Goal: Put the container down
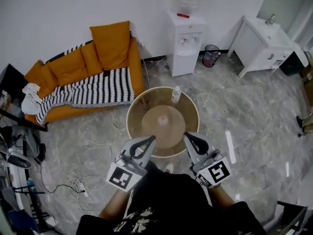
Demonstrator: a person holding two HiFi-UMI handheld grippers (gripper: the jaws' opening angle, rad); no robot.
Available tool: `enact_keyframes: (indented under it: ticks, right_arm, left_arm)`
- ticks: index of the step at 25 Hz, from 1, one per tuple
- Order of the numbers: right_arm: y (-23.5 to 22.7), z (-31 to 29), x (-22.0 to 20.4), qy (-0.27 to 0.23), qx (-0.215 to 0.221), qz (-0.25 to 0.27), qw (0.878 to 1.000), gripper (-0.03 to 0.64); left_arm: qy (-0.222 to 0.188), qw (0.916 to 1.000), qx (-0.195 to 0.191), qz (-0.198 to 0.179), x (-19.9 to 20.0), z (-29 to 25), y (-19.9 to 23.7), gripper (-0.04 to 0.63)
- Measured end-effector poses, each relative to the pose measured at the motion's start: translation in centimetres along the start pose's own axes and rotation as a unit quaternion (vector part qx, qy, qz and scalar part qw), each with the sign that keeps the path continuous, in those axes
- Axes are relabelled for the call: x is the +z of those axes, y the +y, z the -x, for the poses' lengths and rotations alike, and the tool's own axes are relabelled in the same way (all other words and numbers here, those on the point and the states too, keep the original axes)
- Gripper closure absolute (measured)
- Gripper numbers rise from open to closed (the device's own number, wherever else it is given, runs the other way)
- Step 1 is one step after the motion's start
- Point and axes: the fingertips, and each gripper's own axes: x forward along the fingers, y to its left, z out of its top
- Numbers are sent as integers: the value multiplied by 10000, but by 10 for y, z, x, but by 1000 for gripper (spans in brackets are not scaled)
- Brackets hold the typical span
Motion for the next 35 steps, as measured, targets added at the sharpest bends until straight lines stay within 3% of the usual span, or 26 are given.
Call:
enact_keyframes:
  ticks: [6, 17, 27, 35]
  right_arm:
    - [-3, 7, 3, -126, -334, -96, 9993, 621]
    - [-12, -17, 34, -254, -791, 188, 9964, 621]
    - [-20, -84, 45, -65, -1349, 455, 9898, 623]
    - [-13, -123, 36, 115, -1546, 465, 9868, 623]
  left_arm:
    - [-87, 9995, -186, 257, 4, -6, -3, 594]
    - [-198, 9966, -799, 56, 35, -35, 18, 594]
    - [-240, 9952, -949, -13, 48, -38, 103, 594]
    - [-175, 9907, -1351, -56, 40, -41, 137, 594]
